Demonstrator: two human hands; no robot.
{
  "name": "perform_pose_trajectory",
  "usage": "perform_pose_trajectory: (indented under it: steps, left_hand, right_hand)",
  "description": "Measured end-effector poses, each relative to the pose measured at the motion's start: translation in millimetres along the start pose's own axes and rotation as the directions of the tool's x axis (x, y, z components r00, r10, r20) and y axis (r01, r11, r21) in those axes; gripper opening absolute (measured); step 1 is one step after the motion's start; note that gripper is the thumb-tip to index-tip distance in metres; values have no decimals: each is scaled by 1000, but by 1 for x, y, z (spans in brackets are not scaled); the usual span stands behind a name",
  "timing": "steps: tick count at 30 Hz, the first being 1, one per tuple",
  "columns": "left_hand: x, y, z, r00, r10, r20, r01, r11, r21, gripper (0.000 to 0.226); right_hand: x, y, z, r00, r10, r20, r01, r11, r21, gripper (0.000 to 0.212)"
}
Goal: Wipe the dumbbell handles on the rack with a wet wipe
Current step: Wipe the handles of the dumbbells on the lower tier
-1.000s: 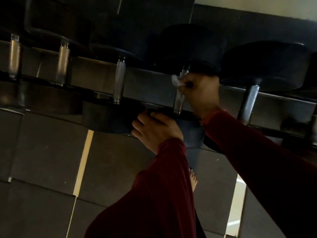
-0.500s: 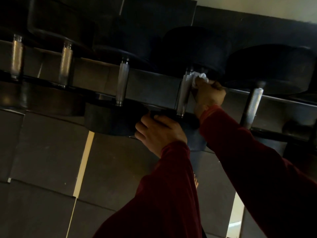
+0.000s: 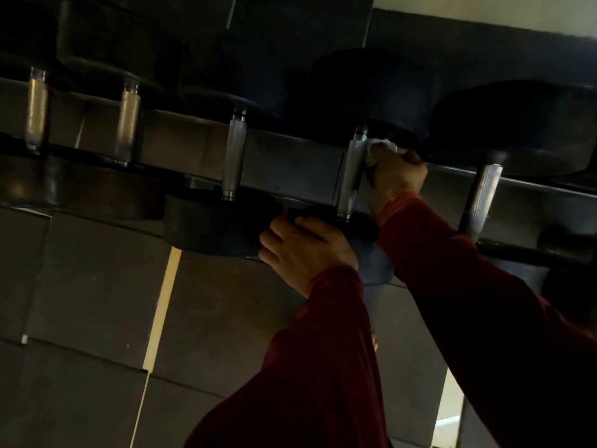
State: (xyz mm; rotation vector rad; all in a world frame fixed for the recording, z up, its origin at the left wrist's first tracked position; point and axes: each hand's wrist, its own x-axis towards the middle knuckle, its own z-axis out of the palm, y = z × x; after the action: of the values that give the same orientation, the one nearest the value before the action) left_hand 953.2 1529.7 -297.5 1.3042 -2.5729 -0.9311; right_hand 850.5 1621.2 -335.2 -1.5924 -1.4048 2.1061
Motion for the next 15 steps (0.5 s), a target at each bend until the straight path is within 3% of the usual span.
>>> perform_pose_trajectory:
  steps: [3, 9, 15]
  left_hand:
    - [0, -1, 0, 1000, 4, -2, -4, 1000, 0, 39]
    - [0, -1, 0, 1000, 1, -7, -1, 1000, 7, 40]
    - [0, 0, 0, 1000, 9, -10, -9, 1000, 4, 38]
  right_hand:
    - [1, -2, -3, 996, 65, 57, -69, 995, 66, 19]
    - [1, 1, -11, 987, -134, 88, 143, 984, -103, 17]
    - [-2, -8, -3, 985, 152, 87, -158, 984, 78, 17]
